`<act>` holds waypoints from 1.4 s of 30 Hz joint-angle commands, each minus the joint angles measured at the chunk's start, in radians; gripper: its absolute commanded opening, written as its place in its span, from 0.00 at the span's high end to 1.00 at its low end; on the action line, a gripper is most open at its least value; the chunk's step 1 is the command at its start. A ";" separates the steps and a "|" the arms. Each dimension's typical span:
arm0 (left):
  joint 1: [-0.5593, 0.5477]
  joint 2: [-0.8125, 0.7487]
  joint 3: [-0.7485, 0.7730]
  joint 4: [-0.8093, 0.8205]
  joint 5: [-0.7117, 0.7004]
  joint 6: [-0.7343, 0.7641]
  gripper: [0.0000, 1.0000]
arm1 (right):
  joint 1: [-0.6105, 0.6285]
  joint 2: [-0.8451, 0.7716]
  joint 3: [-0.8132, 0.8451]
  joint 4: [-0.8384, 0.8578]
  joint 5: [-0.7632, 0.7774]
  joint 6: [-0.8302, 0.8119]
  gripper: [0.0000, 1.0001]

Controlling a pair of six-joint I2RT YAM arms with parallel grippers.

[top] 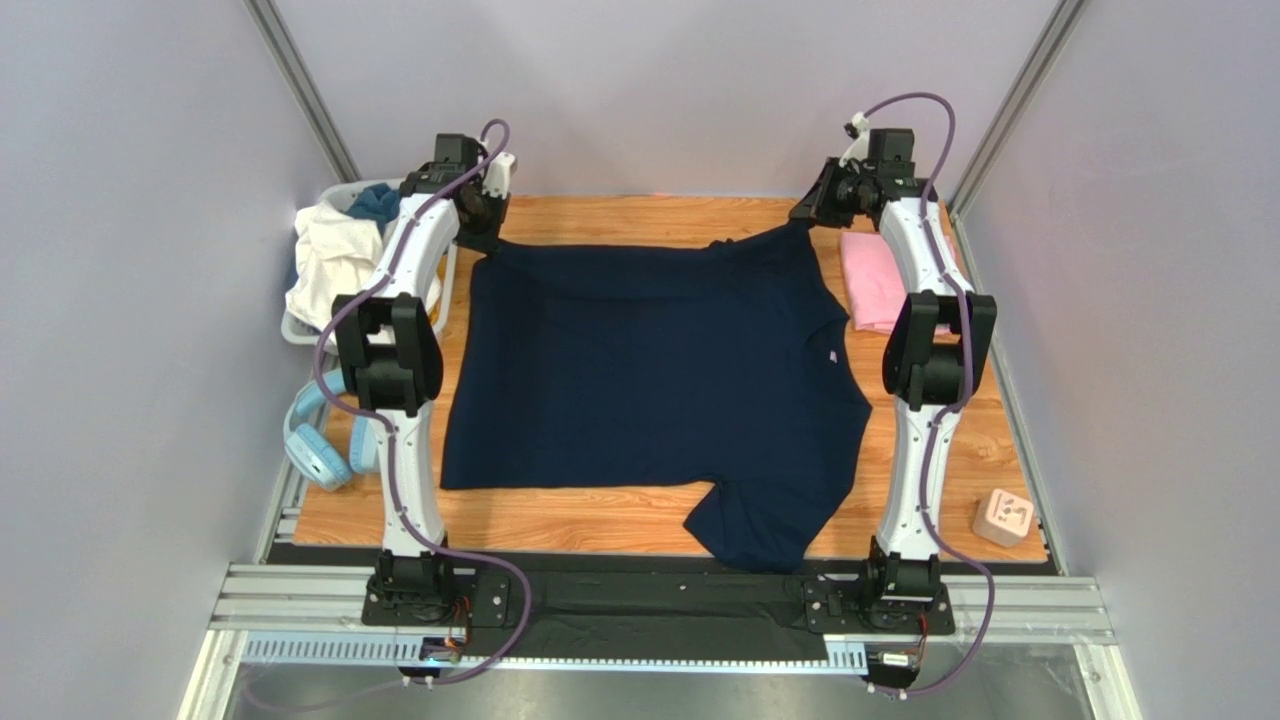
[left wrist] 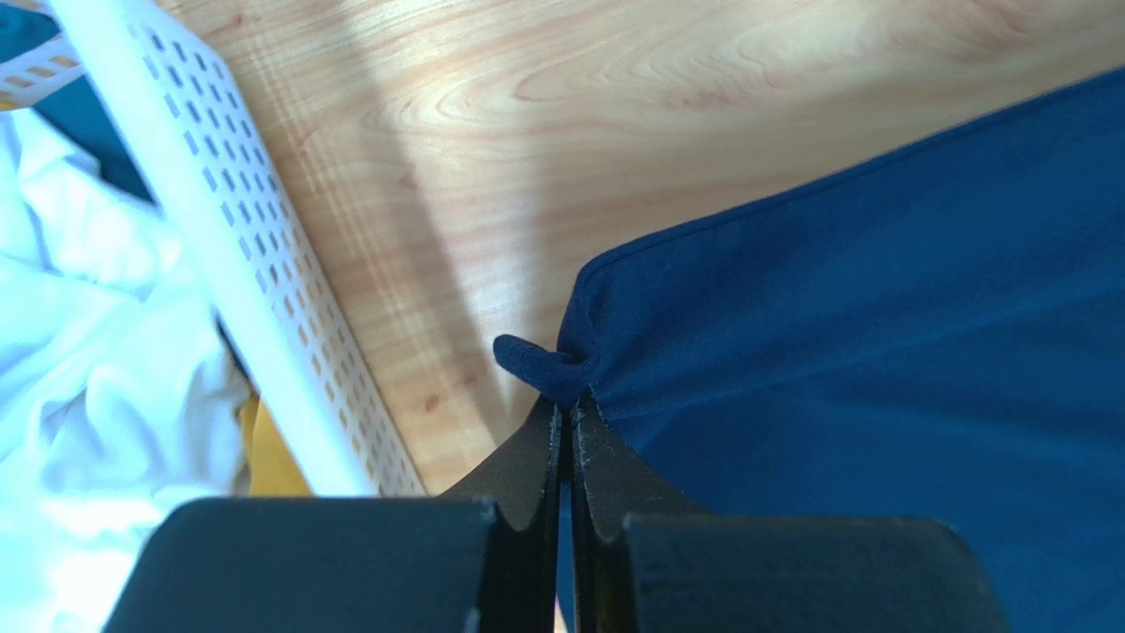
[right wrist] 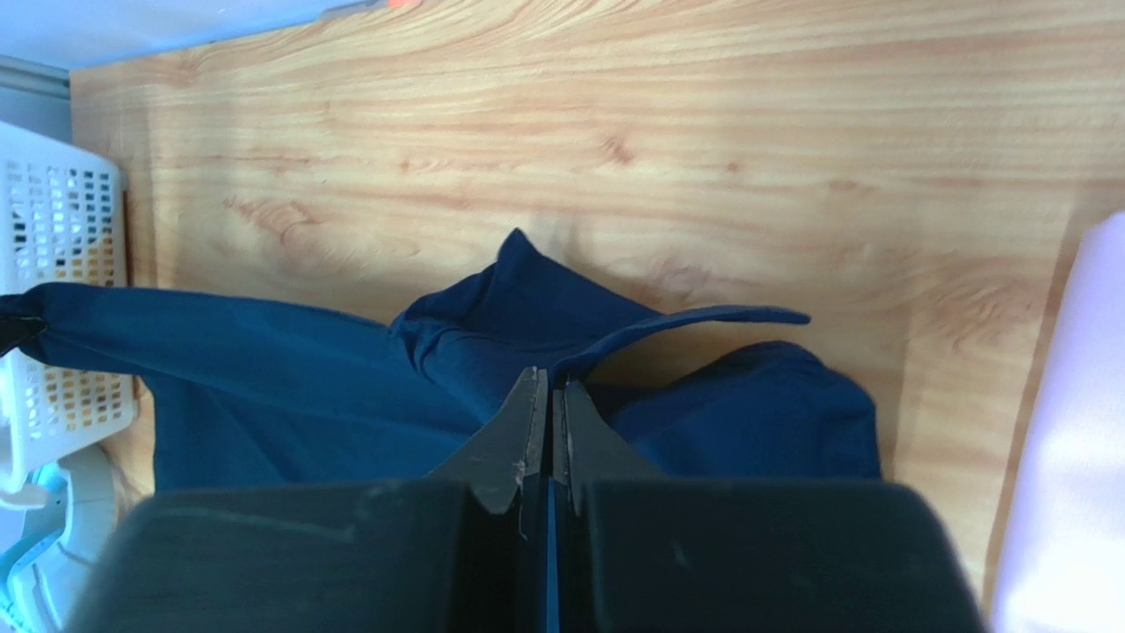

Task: Fold and stack the t-shirts
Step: Fold the flattened tshirt in 1/3 of the way

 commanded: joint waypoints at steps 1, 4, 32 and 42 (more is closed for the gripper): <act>0.012 -0.122 -0.049 0.027 0.025 0.033 1.00 | 0.030 -0.179 -0.057 -0.011 0.030 -0.024 1.00; 0.012 -0.150 -0.094 0.019 0.048 0.035 1.00 | 0.043 -0.223 -0.091 -0.049 0.057 -0.043 1.00; 0.012 -0.372 -0.476 0.067 0.088 0.104 1.00 | 0.138 -0.648 -0.691 -0.151 0.323 0.002 1.00; 0.012 -0.428 -0.580 0.079 0.102 0.118 1.00 | 0.141 -0.791 -0.858 -0.154 0.364 0.046 1.00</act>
